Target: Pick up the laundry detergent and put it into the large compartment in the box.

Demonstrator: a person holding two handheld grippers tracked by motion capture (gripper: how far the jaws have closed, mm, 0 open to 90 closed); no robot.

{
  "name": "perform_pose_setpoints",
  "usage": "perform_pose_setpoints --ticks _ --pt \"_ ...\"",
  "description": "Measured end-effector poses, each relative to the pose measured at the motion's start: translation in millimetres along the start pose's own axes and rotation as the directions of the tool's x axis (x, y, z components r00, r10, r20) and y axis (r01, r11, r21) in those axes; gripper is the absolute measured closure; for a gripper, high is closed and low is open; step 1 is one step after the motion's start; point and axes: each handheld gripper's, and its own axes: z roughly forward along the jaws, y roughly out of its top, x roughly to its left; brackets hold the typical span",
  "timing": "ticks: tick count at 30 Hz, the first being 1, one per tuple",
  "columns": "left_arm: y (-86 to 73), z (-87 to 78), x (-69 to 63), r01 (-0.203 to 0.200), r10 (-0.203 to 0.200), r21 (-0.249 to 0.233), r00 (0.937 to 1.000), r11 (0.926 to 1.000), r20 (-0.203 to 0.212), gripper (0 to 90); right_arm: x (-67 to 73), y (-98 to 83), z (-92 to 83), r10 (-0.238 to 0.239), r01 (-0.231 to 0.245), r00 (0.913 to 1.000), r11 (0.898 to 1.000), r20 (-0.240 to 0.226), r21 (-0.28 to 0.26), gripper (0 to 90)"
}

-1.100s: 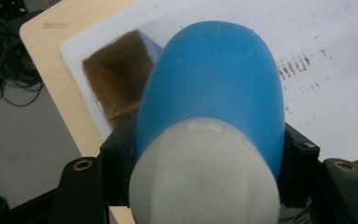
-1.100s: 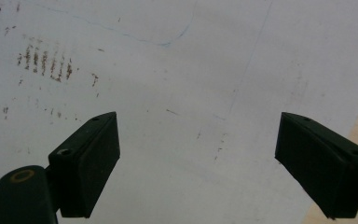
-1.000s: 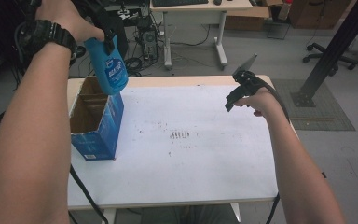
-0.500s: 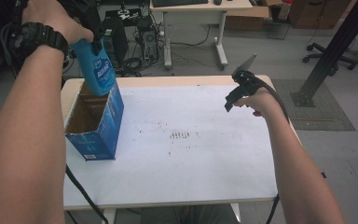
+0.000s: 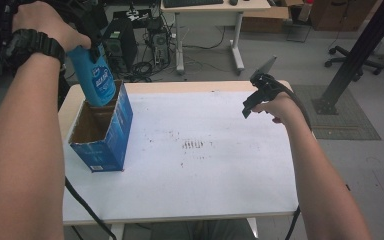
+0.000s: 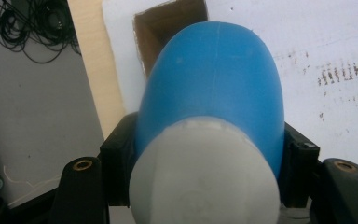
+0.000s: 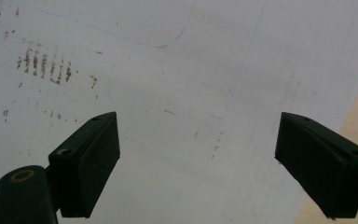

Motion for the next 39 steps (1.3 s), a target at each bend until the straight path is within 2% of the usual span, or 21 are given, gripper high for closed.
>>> perform_pose_setpoints --ticks 33,39 --pt "-15.0 21.8 16.5 0.054 -0.055 0.027 0.9985 0.9981 0.010 37.6 -2.2 -2.5 -0.4 0.003 -0.003 1.0000 1.000 0.003 0.002 13.6" --pt "-19.8 28.1 19.7 0.078 -0.078 0.031 0.9969 0.9965 0.005 37.6 -1.6 -2.5 -0.3 0.001 -0.001 1.0000 1.000 0.006 0.000 13.6"
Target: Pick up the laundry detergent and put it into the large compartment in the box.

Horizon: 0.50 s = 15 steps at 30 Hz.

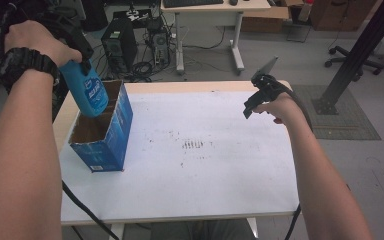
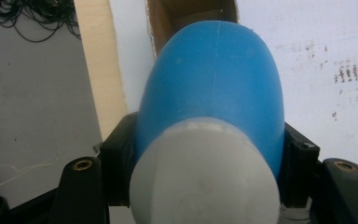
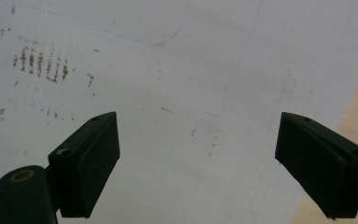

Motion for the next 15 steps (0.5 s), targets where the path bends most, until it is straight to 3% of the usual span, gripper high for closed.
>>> perform_pose_setpoints --ticks 6,15 --pt "-3.7 8.6 3.7 0.028 -0.028 0.006 0.9993 0.9996 0.023 37.6 1.5 -0.1 0.6 -0.005 0.005 1.0000 1.000 0.000 0.002 13.6" --pt "-8.7 19.3 3.8 0.033 -0.033 0.003 0.9994 0.9994 0.012 37.6 2.3 -0.4 2.3 -0.011 0.011 0.9999 1.000 -0.003 -0.004 13.5"
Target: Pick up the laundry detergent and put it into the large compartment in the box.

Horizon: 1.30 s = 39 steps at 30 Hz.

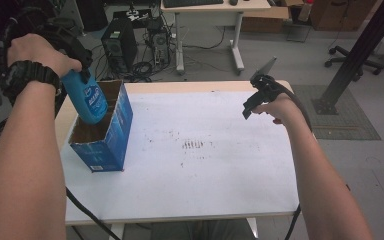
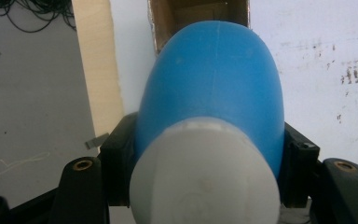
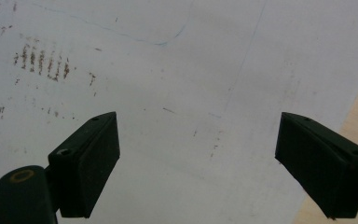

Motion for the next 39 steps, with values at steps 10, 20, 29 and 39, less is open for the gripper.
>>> perform_pose_setpoints --ticks 10,20,29,39 --pt "-6.7 18.6 -0.8 -0.005 0.005 0.007 0.9999 1.0000 -0.011 37.5 0.3 -1.0 2.3 -0.006 0.006 1.0000 1.000 -0.005 0.003 13.6" --pt "-10.6 32.4 -1.8 0.004 -0.004 0.019 1.0000 0.9998 0.001 37.6 2.1 -1.7 3.2 -0.010 0.010 0.9999 1.000 -0.007 0.002 13.6" --pt "-13.2 46.0 -2.2 0.005 -0.005 0.012 1.0000 0.9999 -0.002 37.6 1.1 -2.5 5.3 -0.011 0.011 0.9999 1.000 -0.008 0.002 13.6" --pt "-16.2 62.0 -1.2 0.013 -0.013 0.008 0.9999 0.9999 0.010 37.6 1.8 -1.8 6.6 -0.012 0.012 0.9999 1.000 -0.008 0.002 13.6"
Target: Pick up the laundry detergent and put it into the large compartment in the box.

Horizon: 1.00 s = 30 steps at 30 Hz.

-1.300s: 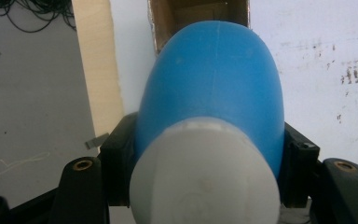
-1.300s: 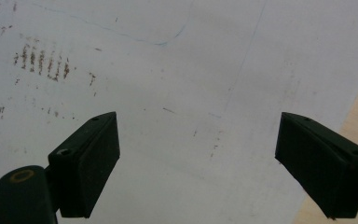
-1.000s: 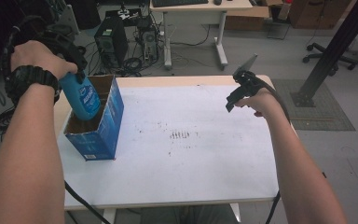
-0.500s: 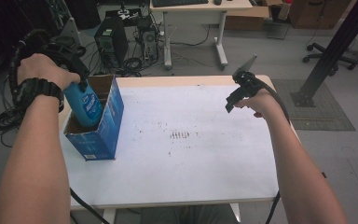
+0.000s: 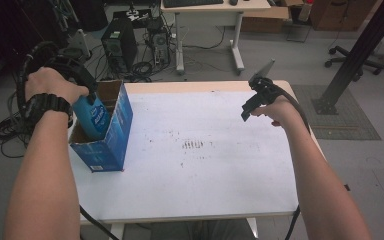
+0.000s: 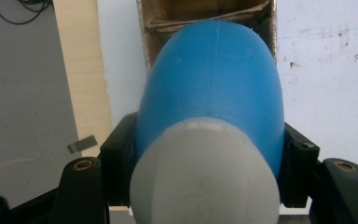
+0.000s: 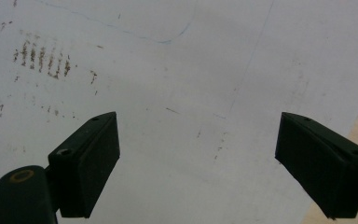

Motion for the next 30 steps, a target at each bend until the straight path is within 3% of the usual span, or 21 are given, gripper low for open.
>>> perform_pose_setpoints --ticks 30 --pt "-6.2 46.5 -3.5 -0.004 0.003 0.026 0.9997 0.9997 0.024 37.6 -1.6 -0.4 3.5 -0.002 0.002 1.0000 1.000 0.003 0.007 13.5"
